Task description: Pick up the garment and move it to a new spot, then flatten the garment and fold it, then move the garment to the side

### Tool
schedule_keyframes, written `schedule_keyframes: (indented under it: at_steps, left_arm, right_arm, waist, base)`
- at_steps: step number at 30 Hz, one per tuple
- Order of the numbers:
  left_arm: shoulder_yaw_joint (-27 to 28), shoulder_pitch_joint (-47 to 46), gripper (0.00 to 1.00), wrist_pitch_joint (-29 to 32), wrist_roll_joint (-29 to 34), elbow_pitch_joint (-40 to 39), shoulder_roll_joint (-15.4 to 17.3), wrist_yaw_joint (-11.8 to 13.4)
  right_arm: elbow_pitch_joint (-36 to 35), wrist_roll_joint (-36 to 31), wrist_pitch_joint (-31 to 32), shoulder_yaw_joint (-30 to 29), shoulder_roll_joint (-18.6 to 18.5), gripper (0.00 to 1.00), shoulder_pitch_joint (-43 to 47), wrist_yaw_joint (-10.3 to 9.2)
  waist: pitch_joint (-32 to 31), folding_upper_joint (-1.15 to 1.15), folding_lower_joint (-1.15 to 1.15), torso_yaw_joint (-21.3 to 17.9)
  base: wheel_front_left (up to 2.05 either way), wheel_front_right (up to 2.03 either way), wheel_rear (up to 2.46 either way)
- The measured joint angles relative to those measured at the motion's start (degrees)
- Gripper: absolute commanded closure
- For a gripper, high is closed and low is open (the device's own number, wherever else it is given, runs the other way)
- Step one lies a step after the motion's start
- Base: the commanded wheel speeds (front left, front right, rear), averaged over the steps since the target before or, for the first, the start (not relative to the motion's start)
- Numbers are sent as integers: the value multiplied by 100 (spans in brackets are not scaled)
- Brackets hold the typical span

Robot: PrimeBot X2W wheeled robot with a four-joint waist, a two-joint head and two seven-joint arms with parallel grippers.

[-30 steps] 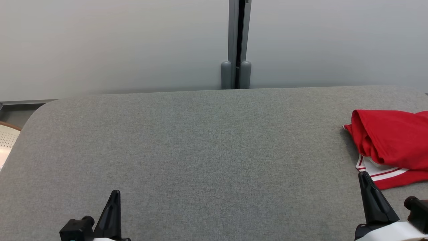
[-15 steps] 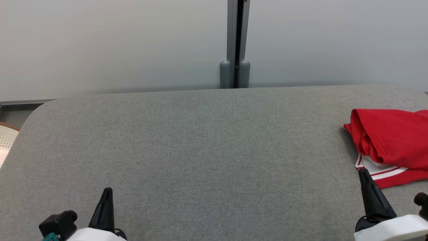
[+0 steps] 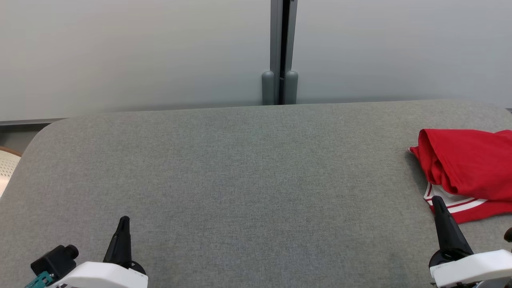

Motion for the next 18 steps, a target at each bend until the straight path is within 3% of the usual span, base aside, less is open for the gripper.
schedule_keyframes:
  at_steps: [18]
  left_arm:
    - [342,-197,100,304,-1148,91,-163,-282]
  right_arm:
    - [380,1352,-5,-79,-4,100,-248,-2]
  waist:
    - [23,0,0,-31]
  base:
    - [0,0,0]
